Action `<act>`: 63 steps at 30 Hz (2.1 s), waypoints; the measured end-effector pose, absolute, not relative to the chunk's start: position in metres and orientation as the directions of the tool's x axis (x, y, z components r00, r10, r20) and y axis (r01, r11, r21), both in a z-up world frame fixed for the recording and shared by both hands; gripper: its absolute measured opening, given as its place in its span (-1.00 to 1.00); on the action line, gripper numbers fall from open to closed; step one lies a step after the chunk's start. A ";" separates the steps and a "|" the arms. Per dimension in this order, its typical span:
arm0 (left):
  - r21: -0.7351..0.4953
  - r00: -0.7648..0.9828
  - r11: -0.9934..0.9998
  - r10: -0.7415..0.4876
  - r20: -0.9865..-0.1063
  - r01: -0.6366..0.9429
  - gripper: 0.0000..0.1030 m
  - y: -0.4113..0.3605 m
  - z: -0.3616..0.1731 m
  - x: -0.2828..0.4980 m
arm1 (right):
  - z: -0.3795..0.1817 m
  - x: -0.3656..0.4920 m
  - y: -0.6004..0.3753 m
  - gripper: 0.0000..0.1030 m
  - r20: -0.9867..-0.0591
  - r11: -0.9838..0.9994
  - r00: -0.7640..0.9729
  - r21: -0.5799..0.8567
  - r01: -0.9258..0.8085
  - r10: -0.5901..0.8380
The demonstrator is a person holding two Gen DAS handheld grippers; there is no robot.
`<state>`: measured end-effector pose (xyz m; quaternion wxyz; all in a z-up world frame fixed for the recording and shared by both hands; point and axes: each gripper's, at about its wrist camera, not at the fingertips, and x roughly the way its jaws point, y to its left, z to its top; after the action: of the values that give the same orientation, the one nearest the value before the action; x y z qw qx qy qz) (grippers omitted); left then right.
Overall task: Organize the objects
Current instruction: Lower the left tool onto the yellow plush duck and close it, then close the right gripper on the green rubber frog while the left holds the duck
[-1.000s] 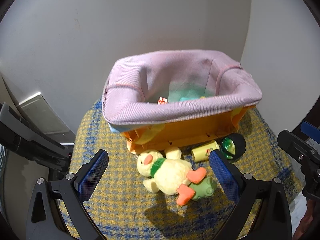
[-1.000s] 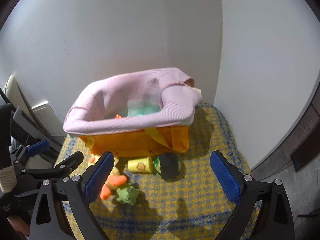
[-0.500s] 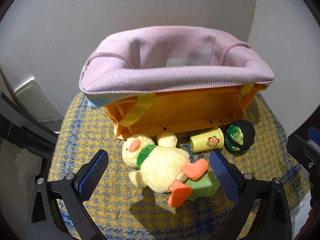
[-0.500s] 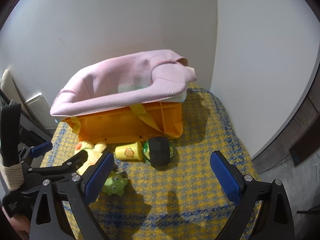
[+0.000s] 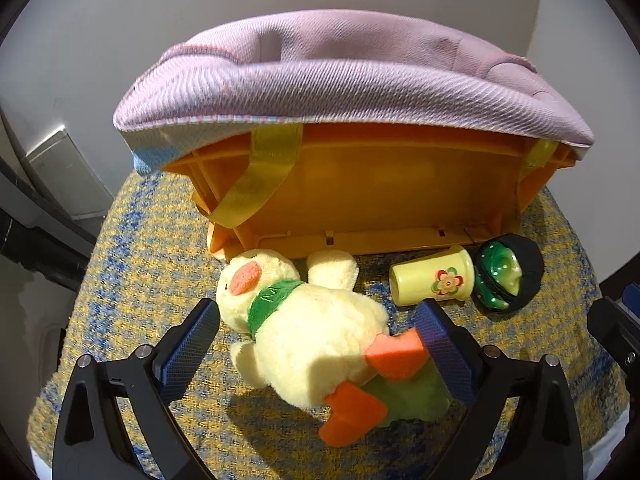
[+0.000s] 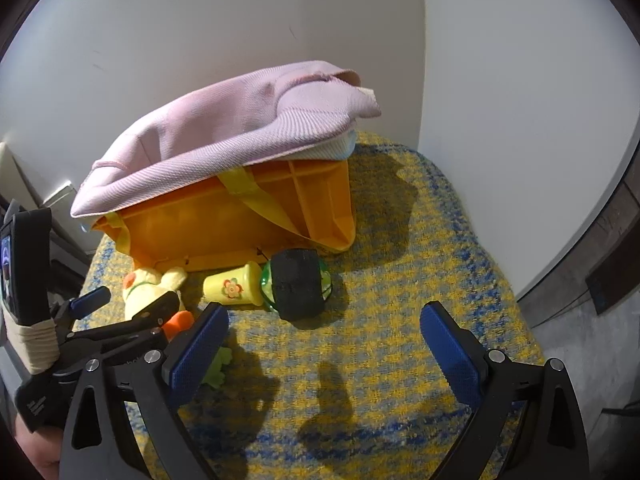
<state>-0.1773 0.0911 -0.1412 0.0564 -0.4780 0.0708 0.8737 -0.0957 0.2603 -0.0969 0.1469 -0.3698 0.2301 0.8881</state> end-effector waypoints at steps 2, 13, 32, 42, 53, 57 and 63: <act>0.069 -0.531 -0.986 0.023 -0.847 -0.152 0.88 0.090 -0.146 -0.179 | -0.100 -0.098 0.261 0.89 -0.729 -0.850 -0.680 0.303 -0.431 0.085; 0.067 -0.520 -0.986 0.023 -0.854 -0.154 0.41 0.092 -0.162 -0.176 | -0.110 -0.103 0.258 0.89 -0.747 -0.855 -0.662 0.305 -0.418 0.057; 0.082 -0.584 -0.988 0.010 -0.811 -0.131 0.26 0.046 -0.129 -0.142 | -0.100 -0.101 0.227 0.89 -0.751 -0.889 -0.661 0.305 -0.342 -0.003; 0.091 -0.602 -0.993 -0.024 -0.798 -0.080 0.26 -0.009 -0.122 -0.121 | -0.093 -0.111 0.187 0.89 -0.754 -0.922 -0.656 0.273 -0.275 -0.027; 0.106 -0.633 -0.994 -0.057 -0.772 -0.039 0.26 -0.048 -0.122 -0.108 | -0.100 -0.128 0.152 0.88 -0.776 -0.944 -0.630 0.226 -0.241 -0.025; 0.101 -0.636 -0.994 -0.058 -0.769 -0.031 0.26 -0.058 -0.127 -0.105 | -0.110 -0.136 0.140 0.88 -0.793 -0.951 -0.609 0.202 -0.235 -0.018; 0.065 -0.626 -0.997 -0.033 -0.779 -0.028 0.26 -0.066 -0.137 -0.104 | -0.126 -0.146 0.131 0.88 -0.817 -0.952 -0.577 0.165 -0.258 0.015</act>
<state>-0.1037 -0.0662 -0.1372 -0.0014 -0.4322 0.0354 0.9011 -0.1462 0.1313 -0.1259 0.0778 -0.4533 0.1340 0.8778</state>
